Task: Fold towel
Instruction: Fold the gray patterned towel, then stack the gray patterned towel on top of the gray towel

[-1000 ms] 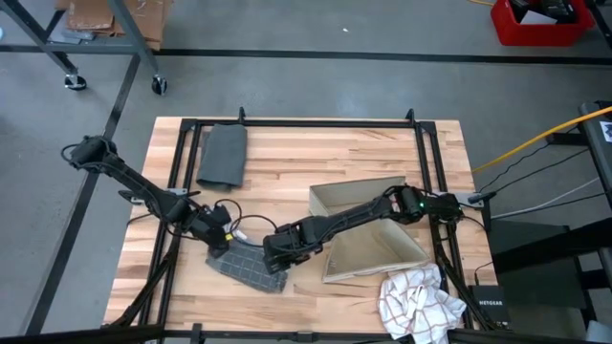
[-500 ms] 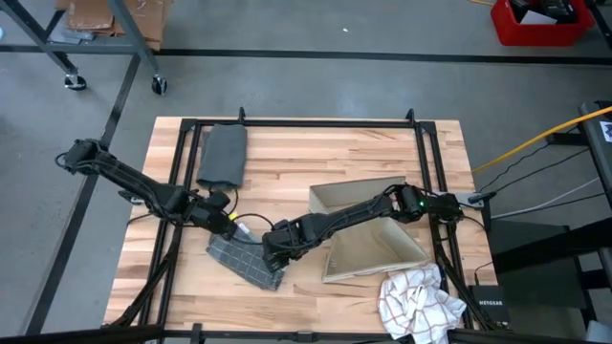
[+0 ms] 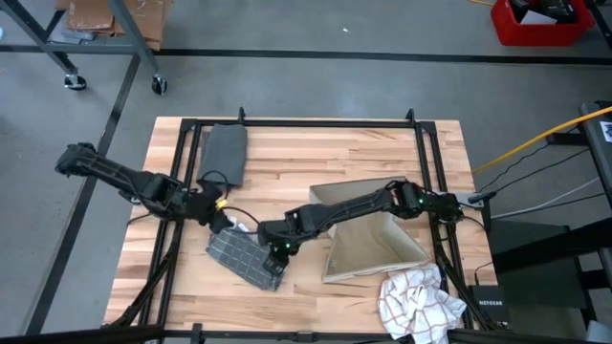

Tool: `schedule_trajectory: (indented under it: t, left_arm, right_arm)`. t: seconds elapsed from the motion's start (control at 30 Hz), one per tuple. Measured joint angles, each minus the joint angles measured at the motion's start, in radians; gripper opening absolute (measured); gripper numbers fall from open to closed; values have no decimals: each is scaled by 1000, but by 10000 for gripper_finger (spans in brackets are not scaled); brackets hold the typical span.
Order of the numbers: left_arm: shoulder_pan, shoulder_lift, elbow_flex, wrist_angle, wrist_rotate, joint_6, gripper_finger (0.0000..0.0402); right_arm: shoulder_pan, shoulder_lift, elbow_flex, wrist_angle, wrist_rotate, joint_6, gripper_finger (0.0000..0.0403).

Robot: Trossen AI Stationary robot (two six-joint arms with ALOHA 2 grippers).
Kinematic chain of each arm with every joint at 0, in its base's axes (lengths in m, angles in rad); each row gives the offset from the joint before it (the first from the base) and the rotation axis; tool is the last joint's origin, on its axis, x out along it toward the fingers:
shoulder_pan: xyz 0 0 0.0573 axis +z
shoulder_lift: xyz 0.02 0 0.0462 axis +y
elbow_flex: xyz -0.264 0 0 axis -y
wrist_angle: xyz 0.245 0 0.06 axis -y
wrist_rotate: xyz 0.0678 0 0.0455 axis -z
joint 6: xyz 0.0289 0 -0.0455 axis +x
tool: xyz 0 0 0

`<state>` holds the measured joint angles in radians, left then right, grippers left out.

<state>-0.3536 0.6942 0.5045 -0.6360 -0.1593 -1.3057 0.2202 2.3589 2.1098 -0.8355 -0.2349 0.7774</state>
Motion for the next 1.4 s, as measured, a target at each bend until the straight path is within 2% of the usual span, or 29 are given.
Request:
schedule_trajectory:
  t: [0.1,0.2,0.43,0.53,0.63,0.73,0.8,0.9,1.03,1.4]
  left_arm:
    - [-55,2,0,24,47,-83,142]
    - [-131,25,0,101,50,-175,142]
    - [-323,181,0,227,7,-408,143]
    - [-407,274,0,334,-67,-561,143]
    - [-482,377,0,465,-214,-700,143]
    - [-523,483,0,565,-363,-858,143]
    - [-531,548,0,609,-414,-937,143]
    - [-520,642,5,644,-428,-1002,143]
    - [-489,729,40,657,-428,-1008,143]
    - [-346,764,53,522,-430,-952,143]
  right_arm:
    - [-16,0,0,-19,-74,-44,177]
    - [-32,0,0,-67,-113,-94,177]
    - [-79,0,0,-147,-196,-299,177]
    - [-104,0,0,-179,-241,-366,177]
    - [-130,0,0,-192,-286,-398,177]
    - [-151,0,-1,-188,-281,-416,177]
    - [-154,0,-1,-188,-235,-417,177]
    - [-156,0,-2,-182,-170,-423,177]
    - [-155,8,-20,-128,-173,-424,177]
    - [-116,18,-107,-48,-180,-362,177]
